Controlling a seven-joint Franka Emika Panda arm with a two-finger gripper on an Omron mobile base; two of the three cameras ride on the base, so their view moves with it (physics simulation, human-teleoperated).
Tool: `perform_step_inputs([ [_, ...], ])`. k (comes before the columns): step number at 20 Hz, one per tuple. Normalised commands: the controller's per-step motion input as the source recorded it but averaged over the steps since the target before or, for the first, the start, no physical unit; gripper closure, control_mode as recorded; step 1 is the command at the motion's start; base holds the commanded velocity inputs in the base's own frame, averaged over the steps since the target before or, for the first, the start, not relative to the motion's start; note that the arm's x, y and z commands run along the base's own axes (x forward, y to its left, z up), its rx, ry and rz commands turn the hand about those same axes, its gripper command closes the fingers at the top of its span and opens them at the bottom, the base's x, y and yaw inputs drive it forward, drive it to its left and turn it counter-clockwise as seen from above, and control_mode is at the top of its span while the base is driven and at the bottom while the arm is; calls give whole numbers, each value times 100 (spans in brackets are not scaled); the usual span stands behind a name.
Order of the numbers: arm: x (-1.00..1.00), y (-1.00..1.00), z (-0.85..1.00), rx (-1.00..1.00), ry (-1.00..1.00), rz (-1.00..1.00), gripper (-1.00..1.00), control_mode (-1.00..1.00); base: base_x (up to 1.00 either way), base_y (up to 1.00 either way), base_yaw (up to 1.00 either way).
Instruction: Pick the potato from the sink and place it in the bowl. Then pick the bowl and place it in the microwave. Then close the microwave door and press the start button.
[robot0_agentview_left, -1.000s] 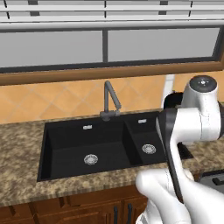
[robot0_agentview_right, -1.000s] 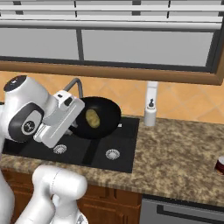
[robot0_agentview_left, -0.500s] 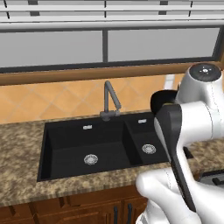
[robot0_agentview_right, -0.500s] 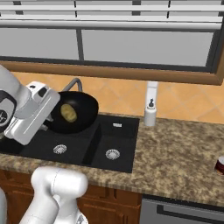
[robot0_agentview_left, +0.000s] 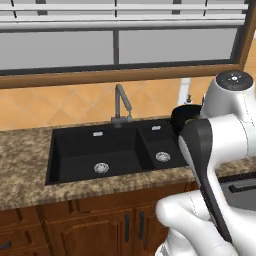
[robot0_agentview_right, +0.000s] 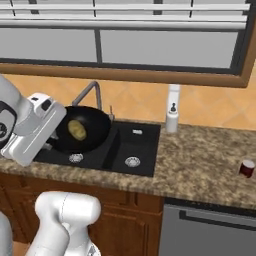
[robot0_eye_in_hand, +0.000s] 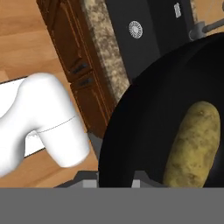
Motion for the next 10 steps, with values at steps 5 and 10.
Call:
perform_step_inputs([
  [5,0,0,0,0,0,0,100,100,-100,0,-2],
  [10,0,0,0,0,0,0,100,100,-76,7,-18],
])
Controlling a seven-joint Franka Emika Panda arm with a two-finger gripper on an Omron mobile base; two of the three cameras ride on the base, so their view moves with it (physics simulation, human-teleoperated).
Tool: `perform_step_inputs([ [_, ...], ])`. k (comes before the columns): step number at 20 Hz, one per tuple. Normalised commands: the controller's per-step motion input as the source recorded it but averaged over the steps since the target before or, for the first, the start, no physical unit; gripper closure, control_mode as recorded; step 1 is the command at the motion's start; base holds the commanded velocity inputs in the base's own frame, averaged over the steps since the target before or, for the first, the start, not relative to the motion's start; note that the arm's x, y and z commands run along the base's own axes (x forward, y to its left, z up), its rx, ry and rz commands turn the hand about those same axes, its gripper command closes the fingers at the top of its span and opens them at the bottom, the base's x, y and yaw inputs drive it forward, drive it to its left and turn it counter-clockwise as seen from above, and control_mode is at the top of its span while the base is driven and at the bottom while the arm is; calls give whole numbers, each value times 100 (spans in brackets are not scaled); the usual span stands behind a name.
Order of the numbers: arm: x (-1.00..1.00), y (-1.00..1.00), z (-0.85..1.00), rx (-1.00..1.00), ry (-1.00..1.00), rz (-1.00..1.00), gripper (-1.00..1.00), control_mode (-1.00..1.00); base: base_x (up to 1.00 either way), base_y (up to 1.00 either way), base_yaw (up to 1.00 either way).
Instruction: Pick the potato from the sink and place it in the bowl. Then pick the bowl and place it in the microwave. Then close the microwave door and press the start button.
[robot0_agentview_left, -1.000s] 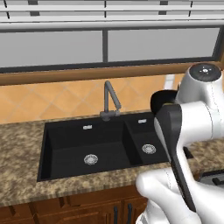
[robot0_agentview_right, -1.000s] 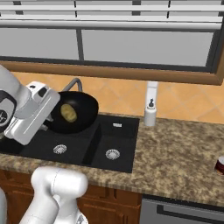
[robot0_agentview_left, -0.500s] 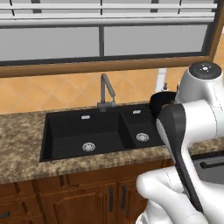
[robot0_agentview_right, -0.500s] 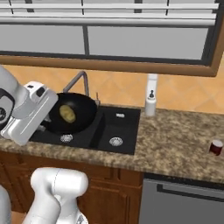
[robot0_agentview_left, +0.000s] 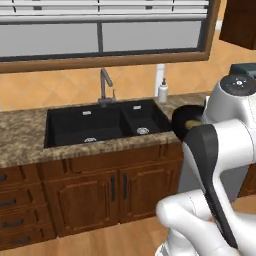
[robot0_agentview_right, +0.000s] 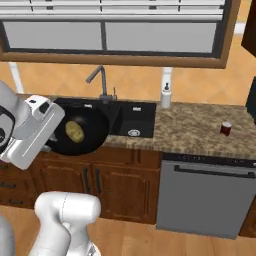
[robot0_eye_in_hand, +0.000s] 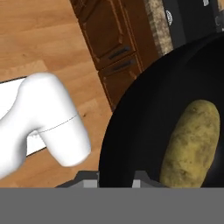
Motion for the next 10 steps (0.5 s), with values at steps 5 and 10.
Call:
perform_step_inputs([
  [5,0,0,0,0,0,0,100,100,-25,16,-75],
  [10,0,0,0,0,0,0,100,100,-6,3,-92],
])
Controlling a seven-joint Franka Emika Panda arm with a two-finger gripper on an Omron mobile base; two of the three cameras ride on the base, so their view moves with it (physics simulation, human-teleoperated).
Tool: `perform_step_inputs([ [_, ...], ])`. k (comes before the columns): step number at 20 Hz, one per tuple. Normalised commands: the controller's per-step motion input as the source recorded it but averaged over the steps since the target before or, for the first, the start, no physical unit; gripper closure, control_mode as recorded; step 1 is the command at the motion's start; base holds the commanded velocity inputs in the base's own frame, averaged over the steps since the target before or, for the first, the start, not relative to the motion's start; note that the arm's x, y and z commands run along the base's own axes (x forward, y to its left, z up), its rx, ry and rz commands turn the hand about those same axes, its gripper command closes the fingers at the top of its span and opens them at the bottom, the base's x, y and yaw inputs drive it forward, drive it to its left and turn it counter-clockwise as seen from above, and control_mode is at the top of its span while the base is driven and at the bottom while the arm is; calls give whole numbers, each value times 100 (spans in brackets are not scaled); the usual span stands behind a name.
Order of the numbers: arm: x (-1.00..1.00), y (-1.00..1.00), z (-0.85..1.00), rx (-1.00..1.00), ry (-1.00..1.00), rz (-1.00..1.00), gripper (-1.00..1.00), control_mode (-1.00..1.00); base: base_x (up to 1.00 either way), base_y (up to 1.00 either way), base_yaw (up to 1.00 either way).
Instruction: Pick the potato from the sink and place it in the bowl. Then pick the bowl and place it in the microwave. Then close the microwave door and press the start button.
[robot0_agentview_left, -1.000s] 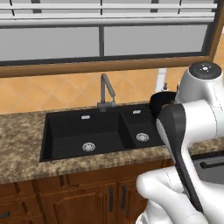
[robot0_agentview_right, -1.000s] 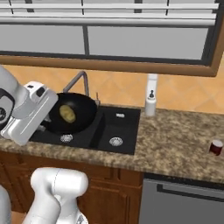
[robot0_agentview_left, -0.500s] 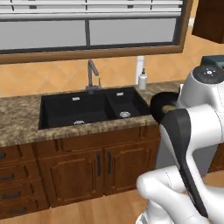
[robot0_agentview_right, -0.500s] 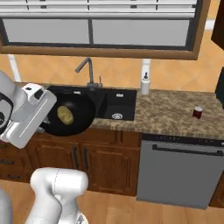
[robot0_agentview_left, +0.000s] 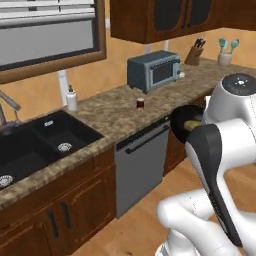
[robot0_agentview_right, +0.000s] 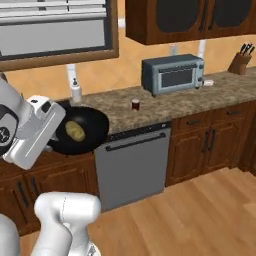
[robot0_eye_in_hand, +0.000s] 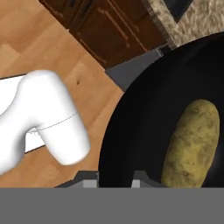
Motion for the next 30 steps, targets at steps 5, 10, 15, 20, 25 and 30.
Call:
perform_step_inputs([
  [5,0,0,0,0,0,0,100,100,0,0,-93],
  [10,0,0,0,0,0,0,100,100,23,-28,-74],
  [15,0,0,0,0,0,0,100,100,74,-81,-47],
  [20,0,0,0,0,0,0,100,100,76,-87,-46],
  [25,0,0,0,0,0,0,100,100,87,-61,-48],
  [30,0,0,0,0,0,0,100,100,100,-16,-31],
])
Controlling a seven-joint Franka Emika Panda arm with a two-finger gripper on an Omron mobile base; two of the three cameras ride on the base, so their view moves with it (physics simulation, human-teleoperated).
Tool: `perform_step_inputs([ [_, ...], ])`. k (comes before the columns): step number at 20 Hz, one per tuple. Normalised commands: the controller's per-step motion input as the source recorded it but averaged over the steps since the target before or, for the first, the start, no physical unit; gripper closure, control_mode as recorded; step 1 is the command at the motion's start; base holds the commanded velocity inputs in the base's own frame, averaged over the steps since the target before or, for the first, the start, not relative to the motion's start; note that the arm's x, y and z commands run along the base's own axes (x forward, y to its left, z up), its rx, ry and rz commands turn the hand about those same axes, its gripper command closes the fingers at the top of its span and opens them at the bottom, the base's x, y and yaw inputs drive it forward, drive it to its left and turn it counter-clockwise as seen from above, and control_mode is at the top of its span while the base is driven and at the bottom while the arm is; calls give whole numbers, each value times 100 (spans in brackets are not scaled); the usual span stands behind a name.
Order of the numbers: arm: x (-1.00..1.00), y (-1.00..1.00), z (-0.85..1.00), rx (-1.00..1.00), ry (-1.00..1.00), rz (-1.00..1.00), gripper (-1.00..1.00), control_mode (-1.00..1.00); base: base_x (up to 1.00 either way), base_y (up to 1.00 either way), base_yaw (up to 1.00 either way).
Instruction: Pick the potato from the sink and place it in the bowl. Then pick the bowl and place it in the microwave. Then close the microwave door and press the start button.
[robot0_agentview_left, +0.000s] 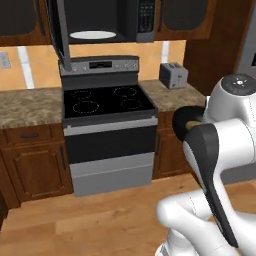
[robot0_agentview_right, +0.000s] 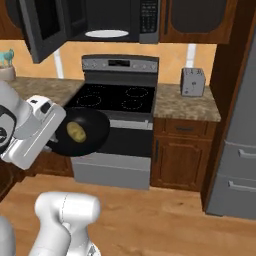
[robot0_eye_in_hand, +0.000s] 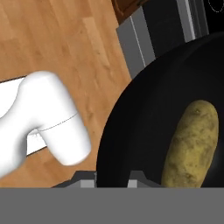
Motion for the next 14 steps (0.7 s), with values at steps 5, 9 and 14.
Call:
perform_step_inputs([
  [5,0,0,0,0,0,0,100,100,100,24,-5],
  [9,0,0,0,0,0,0,100,100,100,14,10],
  [14,0,0,0,0,0,0,100,100,100,19,15],
])
